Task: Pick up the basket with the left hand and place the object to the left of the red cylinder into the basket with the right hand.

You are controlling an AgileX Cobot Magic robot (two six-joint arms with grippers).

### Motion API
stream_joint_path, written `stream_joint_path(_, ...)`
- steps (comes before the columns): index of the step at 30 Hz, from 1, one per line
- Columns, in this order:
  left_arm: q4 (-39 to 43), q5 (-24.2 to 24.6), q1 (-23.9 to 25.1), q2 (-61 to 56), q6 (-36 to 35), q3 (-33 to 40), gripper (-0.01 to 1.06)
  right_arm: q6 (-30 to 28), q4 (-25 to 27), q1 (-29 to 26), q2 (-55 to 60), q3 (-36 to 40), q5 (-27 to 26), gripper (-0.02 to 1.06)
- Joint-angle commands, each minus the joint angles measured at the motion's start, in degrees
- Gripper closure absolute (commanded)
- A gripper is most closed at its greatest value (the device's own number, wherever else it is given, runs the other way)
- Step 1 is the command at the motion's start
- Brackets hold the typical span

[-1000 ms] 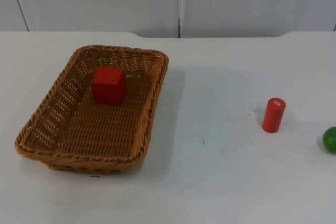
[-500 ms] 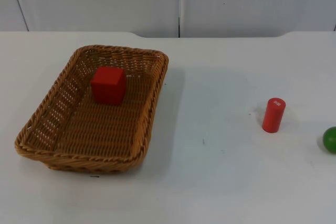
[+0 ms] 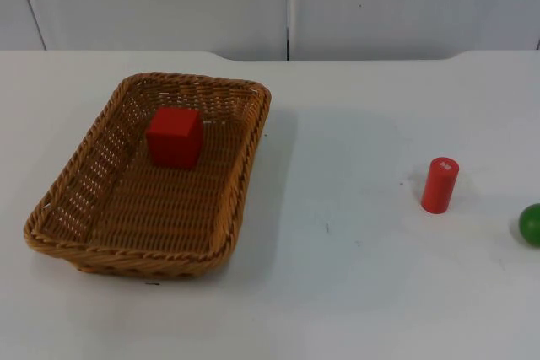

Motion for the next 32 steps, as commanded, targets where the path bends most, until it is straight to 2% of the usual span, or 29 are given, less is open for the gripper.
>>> stream_joint_path(1, 0.2, -0.5, 0.0, -0.1, -0.4, 0.2, 0.0, 0.2, 0.0, -3.3, -0.2, 0.1, -0.3, -0.01)
stream_joint_path(9, 0.2, -0.5, 0.0, -0.1, -0.4, 0.2, 0.0, 0.2, 0.0, -14.2, -0.2, 0.1, -0.3, -0.01)
stream_joint_path(15, 0.2, -0.5, 0.0, -0.1, -0.4, 0.2, 0.0, 0.2, 0.0, -19.6, -0.2, 0.1, -0.3, -0.01)
stream_joint_path(32, 0.2, -0.5, 0.0, -0.1, -0.4, 0.2, 0.0, 0.2, 0.0, -30.2, -0.2, 0.1, -0.3, -0.01)
